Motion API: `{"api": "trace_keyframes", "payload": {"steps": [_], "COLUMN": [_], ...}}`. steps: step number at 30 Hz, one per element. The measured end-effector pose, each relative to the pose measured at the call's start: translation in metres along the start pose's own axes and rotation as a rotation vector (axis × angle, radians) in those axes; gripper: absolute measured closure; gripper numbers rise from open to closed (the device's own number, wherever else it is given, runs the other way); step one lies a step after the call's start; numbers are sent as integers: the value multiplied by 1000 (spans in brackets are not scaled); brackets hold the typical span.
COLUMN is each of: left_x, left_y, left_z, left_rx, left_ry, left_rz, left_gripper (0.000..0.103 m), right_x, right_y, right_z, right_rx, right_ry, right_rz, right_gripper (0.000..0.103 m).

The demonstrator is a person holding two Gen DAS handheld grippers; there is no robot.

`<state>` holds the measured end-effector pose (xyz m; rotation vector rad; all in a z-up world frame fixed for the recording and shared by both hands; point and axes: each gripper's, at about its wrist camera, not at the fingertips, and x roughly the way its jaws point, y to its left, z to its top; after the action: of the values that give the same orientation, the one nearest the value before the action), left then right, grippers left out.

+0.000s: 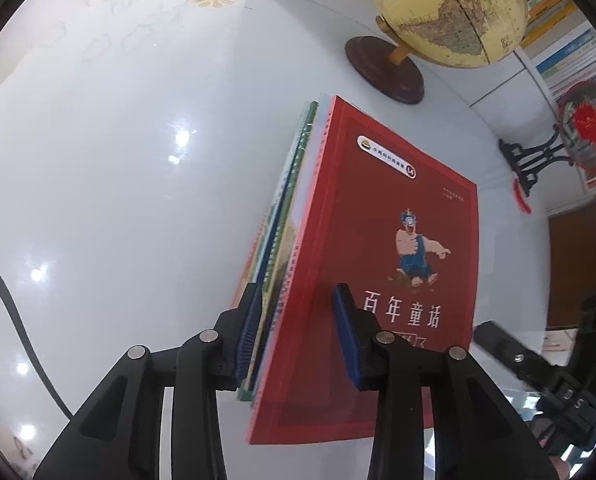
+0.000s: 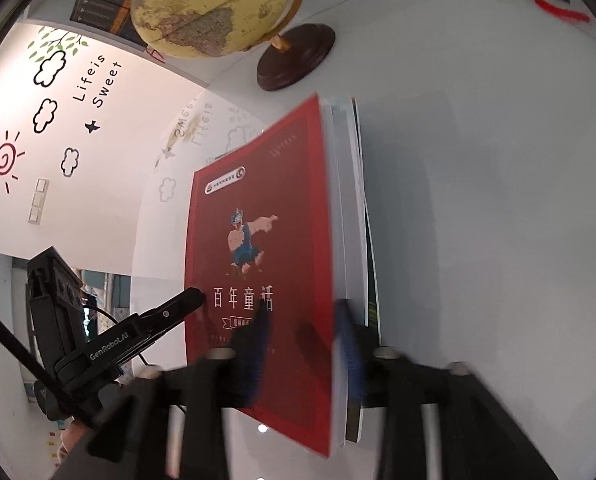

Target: Organize books

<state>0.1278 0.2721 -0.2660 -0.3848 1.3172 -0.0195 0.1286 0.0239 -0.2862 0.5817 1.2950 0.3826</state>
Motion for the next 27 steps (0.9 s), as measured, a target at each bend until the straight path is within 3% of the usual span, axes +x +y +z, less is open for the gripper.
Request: {"api": "trace_keyframes", "payload": {"steps": [3, 6, 9, 10, 11, 15, 17, 21, 23, 27], "left_x": [-5, -12, -32, -39, -46, -90, -116, -160, -182, -205], "left_y": [-5, -12, -14, -14, -16, -44, -64, -106, -137, -194], "left_z": [-1, -2, -2, -2, -3, -8, -11, -18, -28, -59], "left_rx": [39, 70, 20, 0, -9, 39, 58, 86, 141, 246], "left_ry": [1, -6, -63, -83, -101, -210, -261, -312, -336, -357], "left_rz": [76, 151, 87, 77, 80, 94, 96, 119, 143, 146], "left_gripper": [69, 69, 65, 44, 5, 1, 1, 1, 1, 1], "right_x": [-10, -16, -29, -37, -47, -86, -108, -161, -195, -274], "right_y": [3, 1, -4, -6, -7, -5, -3, 14, 28, 36], "right_z": [0, 2, 1, 2, 2, 7, 9, 2, -6, -26], "right_rx": [-39, -64, -98, -107, -116, -157, -169, -236, -264, -248], "right_ry": [-21, 28, 72, 84, 87, 98, 95, 55, -21, -240], "right_rz": [-109, -261, -417, -468, -509, -618, -642, -604, -586, -505], "right_gripper": [43, 39, 39, 39, 39, 39, 39, 39, 39, 30]}}
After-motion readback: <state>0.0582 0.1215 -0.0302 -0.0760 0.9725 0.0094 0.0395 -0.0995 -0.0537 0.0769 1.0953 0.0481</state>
